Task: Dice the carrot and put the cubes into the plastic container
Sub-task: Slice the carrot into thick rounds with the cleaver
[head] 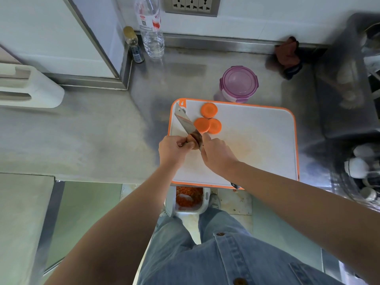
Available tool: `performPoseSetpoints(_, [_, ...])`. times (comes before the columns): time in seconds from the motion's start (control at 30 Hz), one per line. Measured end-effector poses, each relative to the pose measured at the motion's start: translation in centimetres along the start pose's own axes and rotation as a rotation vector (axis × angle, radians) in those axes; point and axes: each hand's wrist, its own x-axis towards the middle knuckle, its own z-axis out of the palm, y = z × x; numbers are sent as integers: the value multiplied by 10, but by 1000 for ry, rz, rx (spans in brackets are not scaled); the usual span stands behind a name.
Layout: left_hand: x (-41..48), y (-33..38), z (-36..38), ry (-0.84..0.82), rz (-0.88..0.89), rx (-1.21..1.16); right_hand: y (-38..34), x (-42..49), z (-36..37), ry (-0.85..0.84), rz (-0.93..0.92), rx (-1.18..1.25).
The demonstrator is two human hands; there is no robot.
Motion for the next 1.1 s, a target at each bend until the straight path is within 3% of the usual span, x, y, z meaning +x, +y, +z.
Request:
performPoseSetpoints(0.23, [-2, 1, -5, -37, 19, 1, 3, -2, 0, 31, -30, -22])
performPoseSetpoints(0.47, [-13, 4, 6, -140, 297, 745, 14, -5, -5, -15, -40, -29])
performPoseSetpoints(0.6, [-10, 3, 4, -203, 399, 929, 15, -5, -7, -23, -67, -56])
performPoseSetpoints(1.1, [-2, 1, 5, -425, 96, 581, 16, -5, -3, -63, -116, -95])
